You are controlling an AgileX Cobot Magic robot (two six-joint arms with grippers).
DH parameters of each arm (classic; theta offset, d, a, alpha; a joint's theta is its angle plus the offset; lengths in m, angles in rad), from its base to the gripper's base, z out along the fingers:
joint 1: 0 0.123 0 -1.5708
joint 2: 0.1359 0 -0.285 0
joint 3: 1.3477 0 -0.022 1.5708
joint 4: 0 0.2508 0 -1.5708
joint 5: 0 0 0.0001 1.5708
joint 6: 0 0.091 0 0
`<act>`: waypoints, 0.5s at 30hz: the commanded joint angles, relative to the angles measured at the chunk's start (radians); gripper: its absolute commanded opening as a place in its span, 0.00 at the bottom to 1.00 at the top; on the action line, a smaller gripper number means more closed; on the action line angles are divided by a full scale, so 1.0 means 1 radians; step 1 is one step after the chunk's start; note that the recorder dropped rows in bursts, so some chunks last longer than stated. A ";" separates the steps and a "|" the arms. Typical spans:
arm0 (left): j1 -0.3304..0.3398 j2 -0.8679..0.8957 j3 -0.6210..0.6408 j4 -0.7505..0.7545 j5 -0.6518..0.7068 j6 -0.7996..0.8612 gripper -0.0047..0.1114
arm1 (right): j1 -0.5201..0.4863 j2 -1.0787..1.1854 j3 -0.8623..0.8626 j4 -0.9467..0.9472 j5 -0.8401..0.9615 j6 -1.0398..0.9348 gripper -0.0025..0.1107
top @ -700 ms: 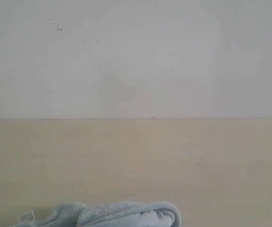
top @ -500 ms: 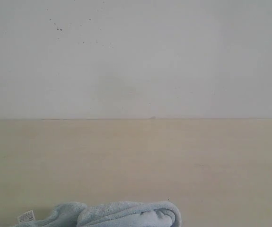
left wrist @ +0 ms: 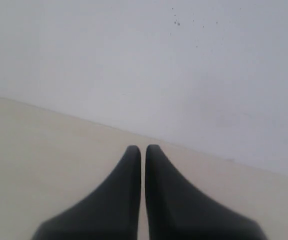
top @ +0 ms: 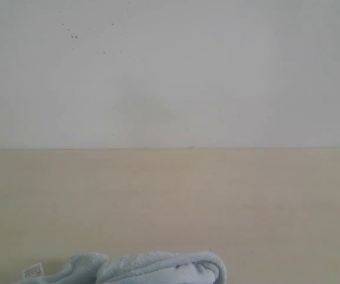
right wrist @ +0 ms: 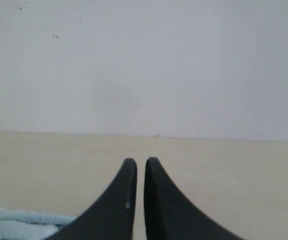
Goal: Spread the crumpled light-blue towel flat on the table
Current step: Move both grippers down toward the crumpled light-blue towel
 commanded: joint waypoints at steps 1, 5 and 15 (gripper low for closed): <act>0.002 -0.003 0.004 -0.066 -0.030 -0.071 0.08 | 0.002 -0.004 0.000 -0.005 -0.102 0.006 0.08; 0.002 -0.003 0.004 -0.066 -0.062 -0.071 0.08 | 0.002 -0.004 0.000 -0.005 -0.262 0.131 0.08; 0.002 -0.003 0.004 -0.066 -0.633 -0.131 0.08 | 0.002 -0.004 -0.152 0.186 -0.873 0.471 0.08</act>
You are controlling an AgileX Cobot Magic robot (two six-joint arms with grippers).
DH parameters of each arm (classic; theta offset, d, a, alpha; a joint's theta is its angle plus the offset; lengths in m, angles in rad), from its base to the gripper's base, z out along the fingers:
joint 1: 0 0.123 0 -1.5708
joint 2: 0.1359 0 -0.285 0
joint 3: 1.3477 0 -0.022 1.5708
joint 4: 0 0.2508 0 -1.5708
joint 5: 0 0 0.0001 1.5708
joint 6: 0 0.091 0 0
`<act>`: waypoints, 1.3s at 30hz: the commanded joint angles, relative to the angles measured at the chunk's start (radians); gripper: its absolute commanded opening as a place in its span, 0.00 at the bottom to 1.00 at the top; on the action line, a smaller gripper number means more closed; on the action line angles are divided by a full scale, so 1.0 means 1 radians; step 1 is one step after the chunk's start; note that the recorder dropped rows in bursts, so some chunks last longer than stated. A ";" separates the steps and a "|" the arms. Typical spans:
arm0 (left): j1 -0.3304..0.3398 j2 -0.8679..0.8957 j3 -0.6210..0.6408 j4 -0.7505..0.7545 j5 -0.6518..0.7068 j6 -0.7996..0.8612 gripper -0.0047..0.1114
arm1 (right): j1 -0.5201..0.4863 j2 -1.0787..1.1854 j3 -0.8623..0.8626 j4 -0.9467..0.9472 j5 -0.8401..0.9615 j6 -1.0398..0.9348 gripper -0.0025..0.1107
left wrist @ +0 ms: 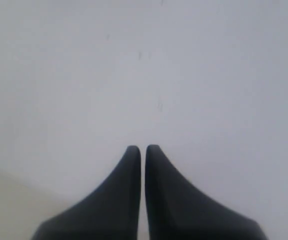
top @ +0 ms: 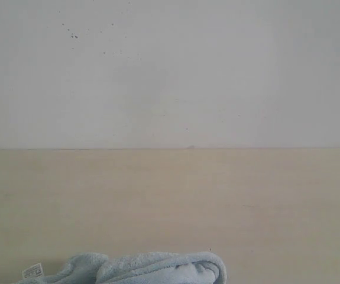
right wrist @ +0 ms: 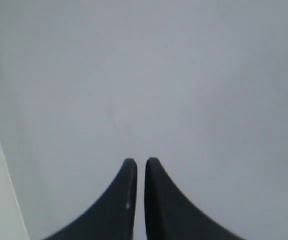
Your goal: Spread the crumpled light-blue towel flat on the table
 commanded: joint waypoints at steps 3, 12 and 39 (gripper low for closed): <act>0.002 -0.003 -0.044 -0.008 -0.577 -0.058 0.08 | 0.002 0.044 -0.325 0.074 -0.119 0.053 0.08; -0.042 0.544 -0.471 0.709 -0.065 -0.155 0.08 | 0.002 0.641 -0.727 -0.043 0.572 -1.048 0.08; -0.290 1.312 -0.666 0.028 0.844 1.016 0.64 | 0.002 1.322 -0.732 0.070 1.554 -0.737 0.08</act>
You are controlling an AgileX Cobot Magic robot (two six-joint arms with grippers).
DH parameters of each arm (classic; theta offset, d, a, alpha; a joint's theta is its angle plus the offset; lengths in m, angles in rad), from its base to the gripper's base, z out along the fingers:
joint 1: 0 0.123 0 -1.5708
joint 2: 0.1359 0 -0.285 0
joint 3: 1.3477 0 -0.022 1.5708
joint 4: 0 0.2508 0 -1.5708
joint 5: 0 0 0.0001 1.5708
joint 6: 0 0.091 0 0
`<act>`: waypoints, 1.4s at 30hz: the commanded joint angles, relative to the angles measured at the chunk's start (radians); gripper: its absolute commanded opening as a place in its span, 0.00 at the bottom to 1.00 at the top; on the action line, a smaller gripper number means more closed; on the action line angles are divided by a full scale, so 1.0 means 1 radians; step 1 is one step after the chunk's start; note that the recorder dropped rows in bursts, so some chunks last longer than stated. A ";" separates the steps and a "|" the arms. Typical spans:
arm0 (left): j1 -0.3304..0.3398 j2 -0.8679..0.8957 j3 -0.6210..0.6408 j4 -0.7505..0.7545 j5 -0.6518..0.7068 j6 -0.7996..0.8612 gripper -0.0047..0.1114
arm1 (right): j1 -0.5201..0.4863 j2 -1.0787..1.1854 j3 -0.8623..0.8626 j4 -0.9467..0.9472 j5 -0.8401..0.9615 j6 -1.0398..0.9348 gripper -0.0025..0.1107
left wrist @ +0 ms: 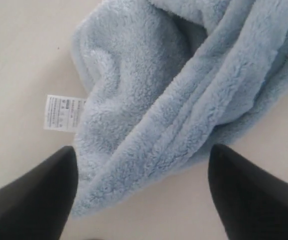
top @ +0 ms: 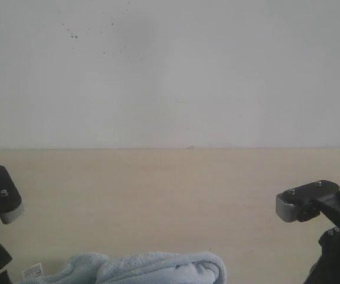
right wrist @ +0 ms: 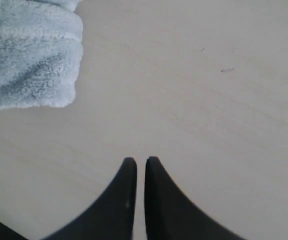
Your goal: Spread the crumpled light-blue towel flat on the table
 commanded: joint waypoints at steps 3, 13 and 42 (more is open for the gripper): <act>-0.008 0.079 0.005 0.079 -0.061 -0.009 0.52 | 0.002 -0.003 -0.006 0.036 -0.029 -0.010 0.08; -0.008 0.075 0.001 0.005 -0.076 -0.009 0.07 | 0.002 -0.003 -0.006 0.051 -0.095 -0.014 0.08; -0.006 -0.070 0.196 -0.010 -0.459 0.035 0.60 | 0.002 -0.003 -0.006 0.059 -0.016 -0.014 0.08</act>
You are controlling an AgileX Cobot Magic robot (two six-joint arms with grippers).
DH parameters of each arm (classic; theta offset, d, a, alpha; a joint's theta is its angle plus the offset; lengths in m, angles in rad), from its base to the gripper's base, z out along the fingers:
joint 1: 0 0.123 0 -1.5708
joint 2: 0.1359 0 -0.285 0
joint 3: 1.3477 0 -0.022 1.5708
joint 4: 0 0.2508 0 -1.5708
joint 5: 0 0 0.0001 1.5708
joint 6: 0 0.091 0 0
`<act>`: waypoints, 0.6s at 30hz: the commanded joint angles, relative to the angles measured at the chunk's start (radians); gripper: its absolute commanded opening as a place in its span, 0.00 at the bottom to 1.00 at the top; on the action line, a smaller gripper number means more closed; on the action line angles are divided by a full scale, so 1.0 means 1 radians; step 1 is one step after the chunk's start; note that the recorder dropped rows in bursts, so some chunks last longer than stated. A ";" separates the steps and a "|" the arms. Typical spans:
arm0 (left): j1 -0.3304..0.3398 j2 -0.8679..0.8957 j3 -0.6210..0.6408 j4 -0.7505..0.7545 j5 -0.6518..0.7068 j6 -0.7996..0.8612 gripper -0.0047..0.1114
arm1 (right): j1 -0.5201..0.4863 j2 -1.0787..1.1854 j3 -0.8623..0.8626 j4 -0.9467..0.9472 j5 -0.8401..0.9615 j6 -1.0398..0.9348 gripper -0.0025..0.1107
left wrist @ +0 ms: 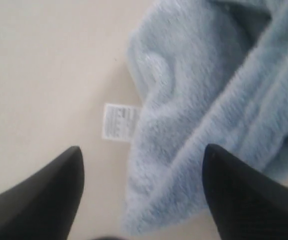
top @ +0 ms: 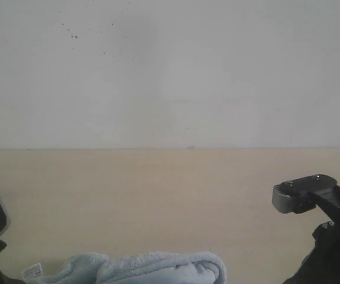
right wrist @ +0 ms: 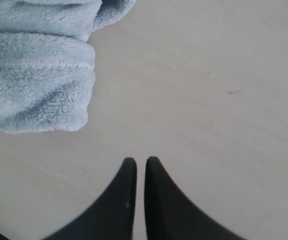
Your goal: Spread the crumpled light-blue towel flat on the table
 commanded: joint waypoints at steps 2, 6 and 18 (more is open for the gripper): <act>-0.005 0.001 0.015 -0.066 -0.075 0.001 0.60 | 0.002 -0.003 -0.006 0.015 0.044 -0.004 0.08; -0.005 0.019 0.015 -0.066 -0.003 0.001 0.60 | 0.002 -0.003 -0.006 0.032 0.048 -0.029 0.08; -0.005 0.093 0.017 -0.129 0.111 0.019 0.60 | 0.002 -0.003 0.028 0.047 -0.057 -0.051 0.08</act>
